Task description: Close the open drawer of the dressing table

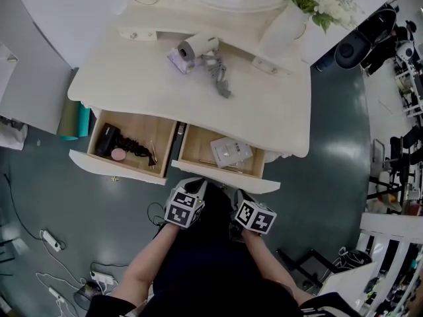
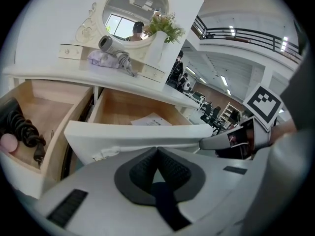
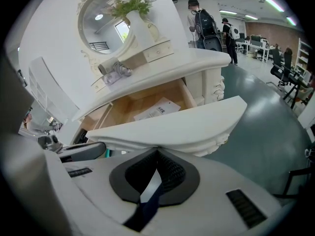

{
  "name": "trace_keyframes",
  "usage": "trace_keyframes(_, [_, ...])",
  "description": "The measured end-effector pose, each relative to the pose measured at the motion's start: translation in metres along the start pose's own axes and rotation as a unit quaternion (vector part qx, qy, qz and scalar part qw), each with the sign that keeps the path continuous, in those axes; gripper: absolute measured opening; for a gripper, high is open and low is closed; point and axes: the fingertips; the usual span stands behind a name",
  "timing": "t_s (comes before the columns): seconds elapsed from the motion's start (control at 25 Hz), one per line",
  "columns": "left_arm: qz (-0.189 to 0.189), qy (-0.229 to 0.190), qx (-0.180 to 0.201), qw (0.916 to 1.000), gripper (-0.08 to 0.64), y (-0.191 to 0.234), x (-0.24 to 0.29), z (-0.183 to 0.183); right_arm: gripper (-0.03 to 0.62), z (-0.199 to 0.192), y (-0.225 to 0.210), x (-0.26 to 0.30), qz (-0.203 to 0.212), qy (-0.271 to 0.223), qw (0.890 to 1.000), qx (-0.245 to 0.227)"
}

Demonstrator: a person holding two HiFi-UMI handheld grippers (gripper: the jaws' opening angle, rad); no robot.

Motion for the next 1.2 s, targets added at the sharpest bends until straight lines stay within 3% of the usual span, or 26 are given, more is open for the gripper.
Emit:
trace_keyframes(0.32, [0.008, 0.009, 0.011, 0.9999, 0.014, 0.006, 0.012, 0.008, 0.015, 0.018, 0.0, 0.011, -0.005, -0.004, 1.0, -0.003])
trace_keyframes(1.2, [0.029, -0.012, -0.028, 0.9991, 0.014, 0.037, 0.041, 0.044, 0.015, 0.07, 0.008, 0.044, 0.005, -0.01, 0.999, -0.04])
Point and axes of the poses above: the fingertips, and each gripper's own axes: x forward along the fingers, y to its left, z out of its top, and after that the axes turned 12 degrees about -z, right-handed
